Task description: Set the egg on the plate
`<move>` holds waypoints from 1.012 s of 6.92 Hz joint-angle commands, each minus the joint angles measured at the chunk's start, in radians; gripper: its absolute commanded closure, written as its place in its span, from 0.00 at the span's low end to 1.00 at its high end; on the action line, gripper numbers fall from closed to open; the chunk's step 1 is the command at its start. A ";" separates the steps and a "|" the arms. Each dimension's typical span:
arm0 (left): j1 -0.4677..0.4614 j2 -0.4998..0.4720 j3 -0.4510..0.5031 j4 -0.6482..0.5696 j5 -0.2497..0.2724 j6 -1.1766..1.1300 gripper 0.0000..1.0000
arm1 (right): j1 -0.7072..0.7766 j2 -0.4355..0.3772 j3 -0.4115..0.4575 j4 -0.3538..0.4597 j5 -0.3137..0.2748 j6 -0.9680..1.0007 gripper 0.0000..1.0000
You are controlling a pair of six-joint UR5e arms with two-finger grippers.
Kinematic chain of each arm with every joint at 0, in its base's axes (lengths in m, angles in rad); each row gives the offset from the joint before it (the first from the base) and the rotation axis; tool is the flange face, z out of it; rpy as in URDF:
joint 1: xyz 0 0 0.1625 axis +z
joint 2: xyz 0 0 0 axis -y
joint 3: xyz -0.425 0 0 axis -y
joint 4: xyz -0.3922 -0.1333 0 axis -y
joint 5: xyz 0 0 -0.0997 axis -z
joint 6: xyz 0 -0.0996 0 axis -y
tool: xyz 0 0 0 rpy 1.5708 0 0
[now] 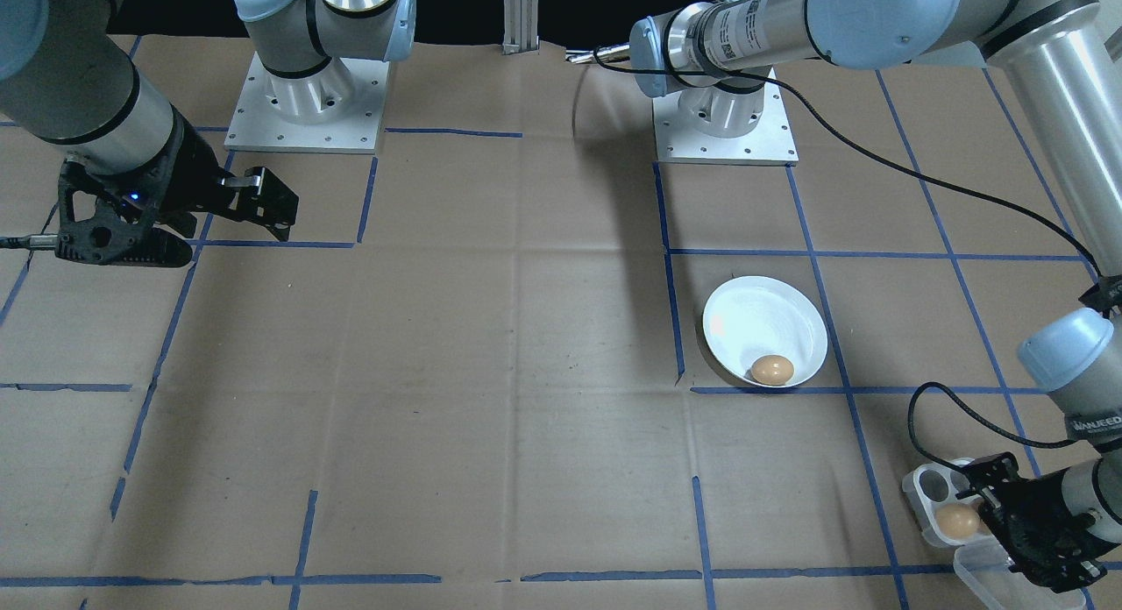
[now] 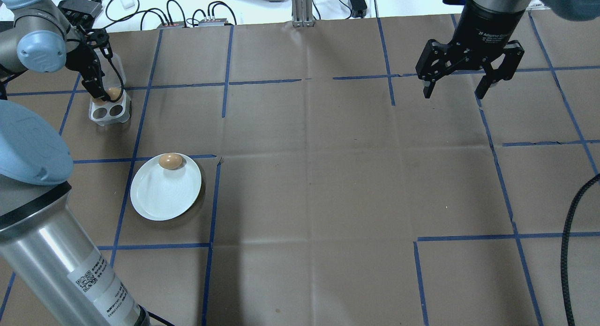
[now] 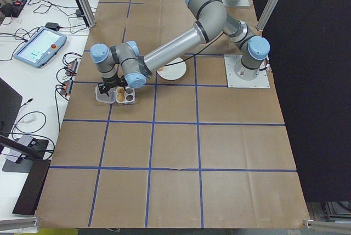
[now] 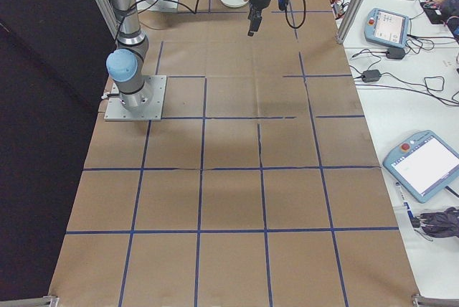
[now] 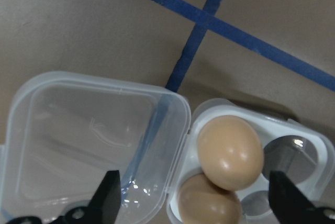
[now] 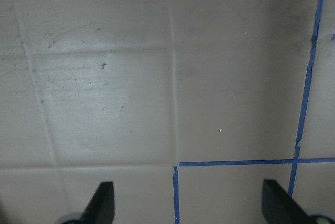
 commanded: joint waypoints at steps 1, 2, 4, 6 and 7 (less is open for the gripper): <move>0.008 -0.002 -0.001 -0.023 0.002 0.020 0.01 | 0.000 0.000 0.000 0.000 -0.001 0.000 0.00; 0.015 -0.003 0.000 -0.023 -0.001 0.021 0.04 | 0.000 0.001 0.000 0.000 -0.001 0.000 0.00; 0.017 -0.005 -0.001 -0.024 0.002 0.021 0.06 | 0.000 0.000 0.000 0.000 0.001 0.000 0.00; 0.019 -0.002 -0.019 -0.021 0.004 0.017 0.28 | 0.000 -0.001 0.000 0.000 0.001 0.000 0.00; 0.019 -0.002 -0.021 -0.021 0.004 0.012 0.37 | 0.000 -0.001 0.000 0.000 -0.001 0.000 0.00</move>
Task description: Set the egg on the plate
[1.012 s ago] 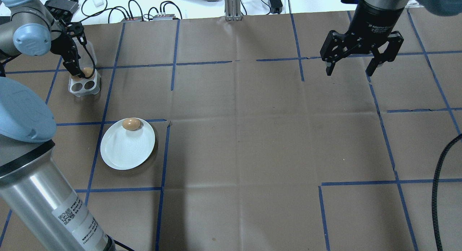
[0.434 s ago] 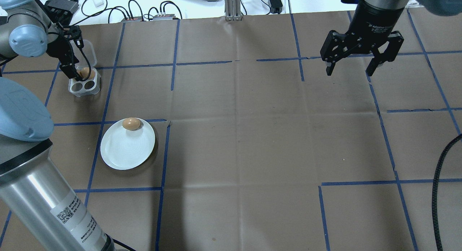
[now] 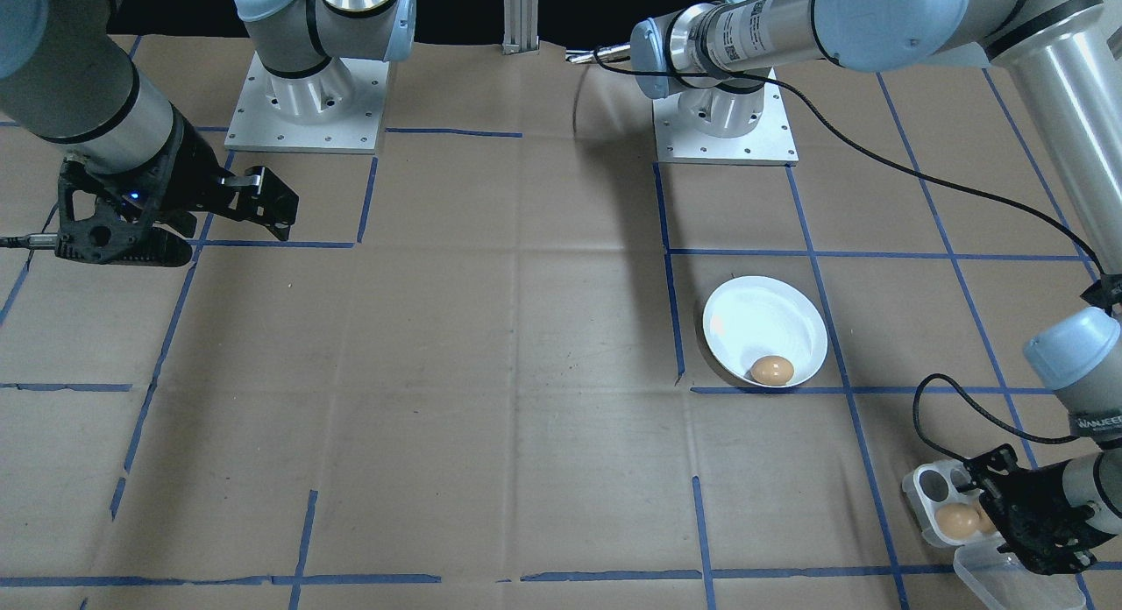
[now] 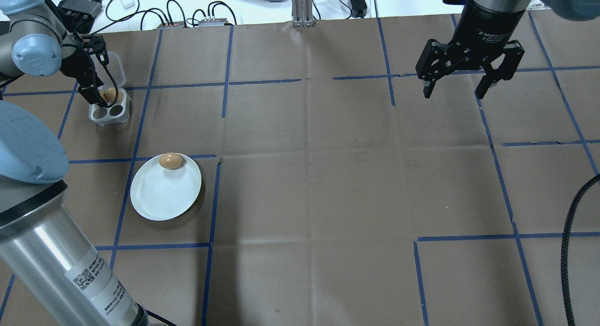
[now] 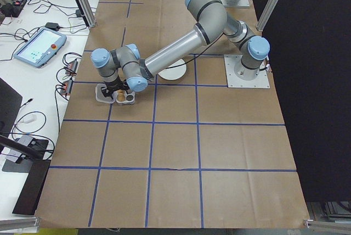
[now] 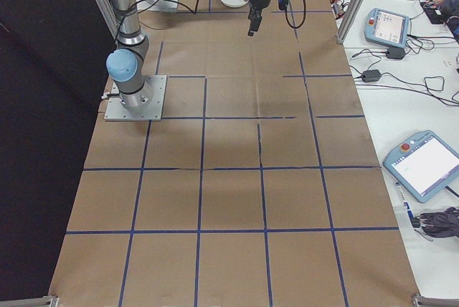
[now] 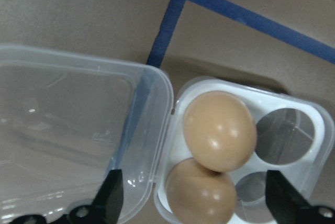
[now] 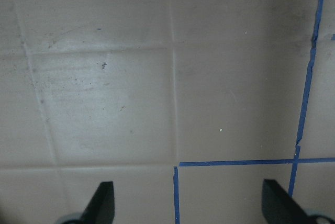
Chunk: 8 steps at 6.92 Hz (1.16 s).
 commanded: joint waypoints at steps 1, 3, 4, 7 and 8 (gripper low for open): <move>0.002 0.002 -0.004 0.001 0.002 -0.006 0.52 | 0.000 0.001 0.000 0.000 0.000 0.000 0.00; 0.002 0.010 -0.004 0.007 0.002 -0.007 0.76 | 0.000 0.000 0.000 0.000 0.000 0.000 0.00; 0.002 0.018 -0.004 0.006 0.002 -0.006 0.82 | 0.000 0.000 0.000 0.000 0.000 0.000 0.00; 0.002 0.025 -0.007 -0.001 0.004 -0.015 0.87 | 0.000 0.001 0.000 0.000 0.000 0.000 0.00; 0.002 0.027 -0.008 -0.002 0.004 -0.018 0.93 | 0.000 0.000 0.000 0.000 -0.001 0.000 0.00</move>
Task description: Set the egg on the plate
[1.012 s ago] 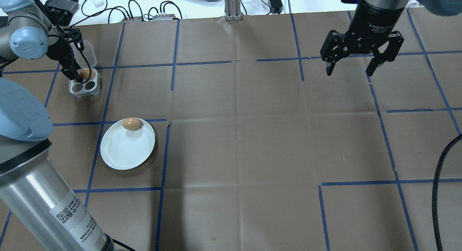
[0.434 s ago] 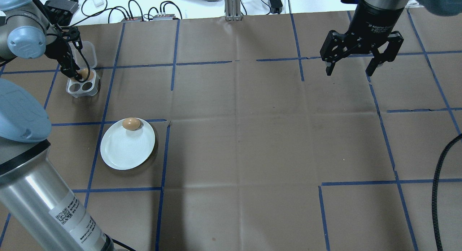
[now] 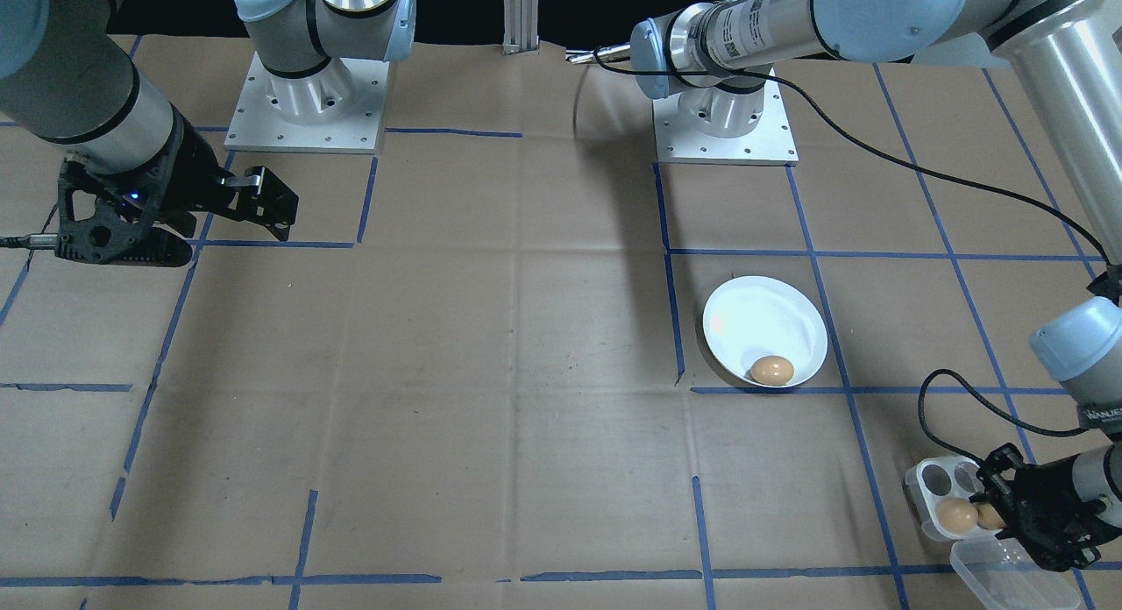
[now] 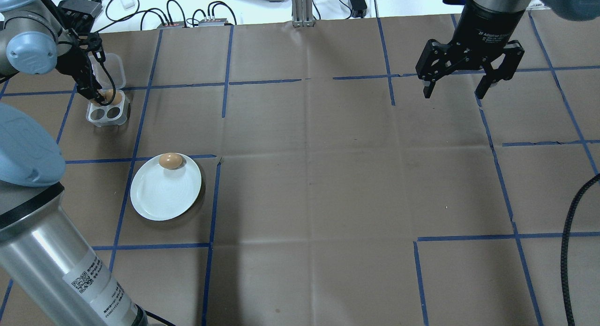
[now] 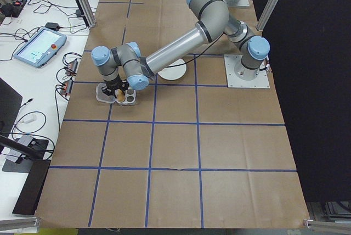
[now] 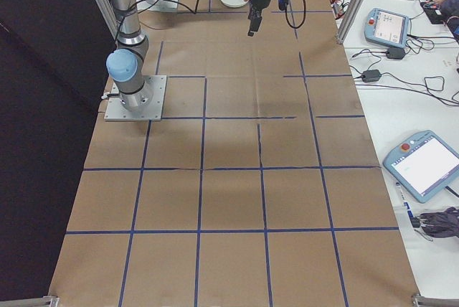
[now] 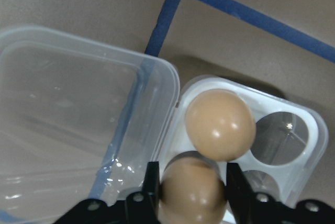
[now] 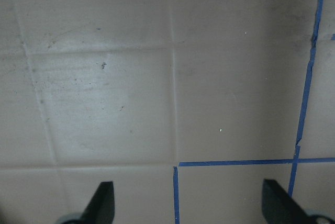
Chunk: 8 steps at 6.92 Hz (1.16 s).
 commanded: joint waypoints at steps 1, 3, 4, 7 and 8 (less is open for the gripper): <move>0.000 0.010 -0.004 -0.004 0.008 -0.004 1.00 | 0.000 -0.001 0.000 0.000 -0.001 0.000 0.00; 0.000 0.065 -0.005 -0.082 0.008 -0.051 1.00 | 0.000 0.001 0.000 0.000 0.001 0.000 0.00; -0.003 0.105 -0.030 -0.120 0.011 -0.097 1.00 | 0.000 0.001 0.000 0.000 0.001 0.000 0.00; -0.049 0.405 -0.427 -0.121 0.002 -0.394 1.00 | 0.000 0.001 0.000 0.000 0.001 0.000 0.00; -0.082 0.512 -0.577 -0.112 0.002 -0.462 1.00 | 0.000 -0.001 0.000 0.000 0.001 0.000 0.00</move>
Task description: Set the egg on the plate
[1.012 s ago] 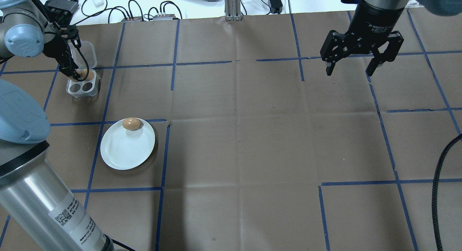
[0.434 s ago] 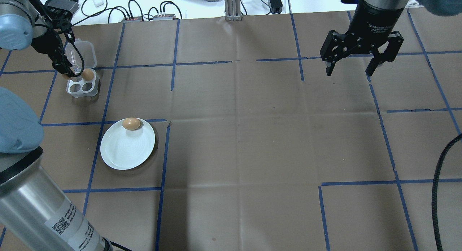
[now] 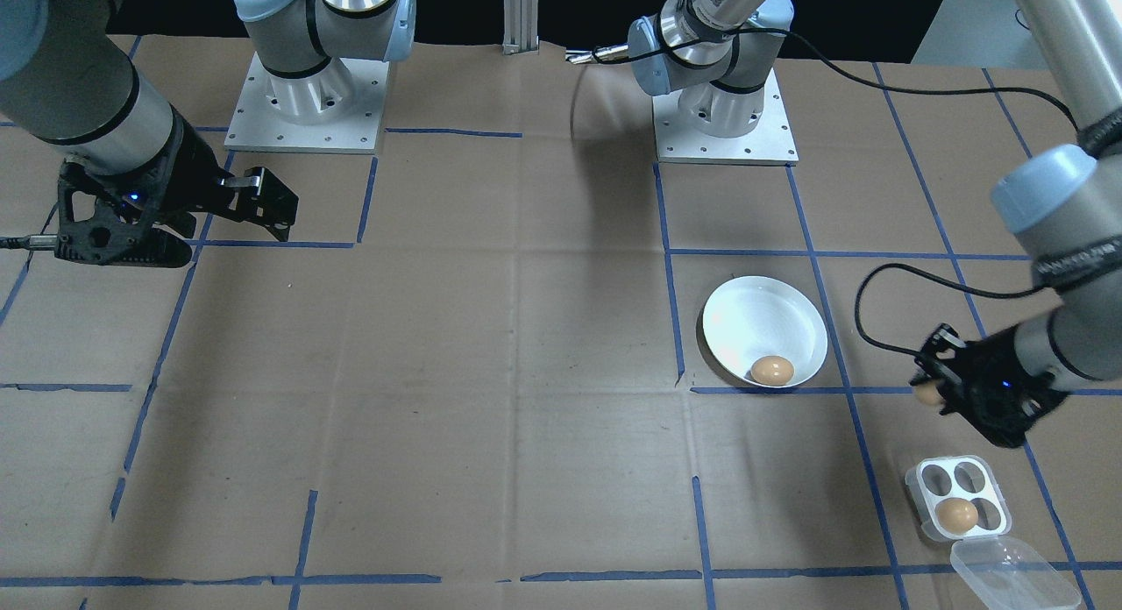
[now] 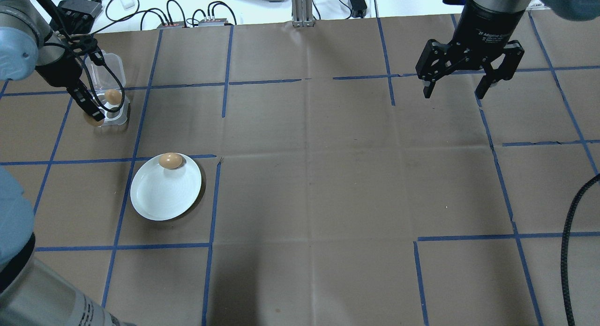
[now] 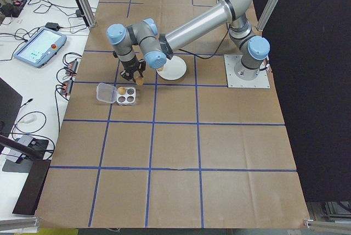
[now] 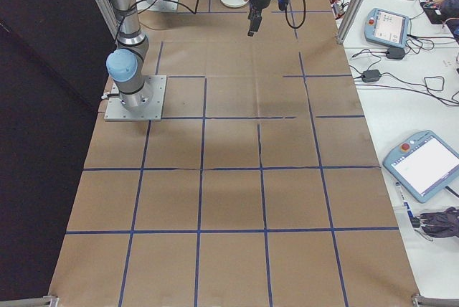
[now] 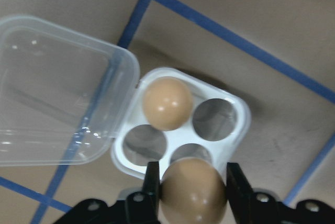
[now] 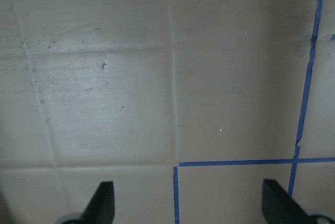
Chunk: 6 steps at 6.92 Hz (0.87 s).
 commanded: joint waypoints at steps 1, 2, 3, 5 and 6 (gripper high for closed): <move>-0.050 0.195 -0.306 0.039 -0.007 -0.160 1.00 | 0.000 0.001 0.000 0.000 -0.001 0.000 0.00; -0.072 0.207 -0.368 0.058 -0.010 -0.197 1.00 | 0.000 0.001 0.000 0.000 0.000 0.000 0.00; -0.106 0.194 -0.386 0.111 -0.010 -0.200 0.99 | 0.000 0.001 0.000 0.000 -0.001 0.000 0.00; -0.115 0.185 -0.387 0.118 -0.010 -0.200 0.75 | 0.000 0.000 0.000 0.000 0.001 0.000 0.00; -0.117 0.172 -0.389 0.118 -0.015 -0.199 0.10 | 0.000 0.000 0.000 0.000 -0.001 0.000 0.00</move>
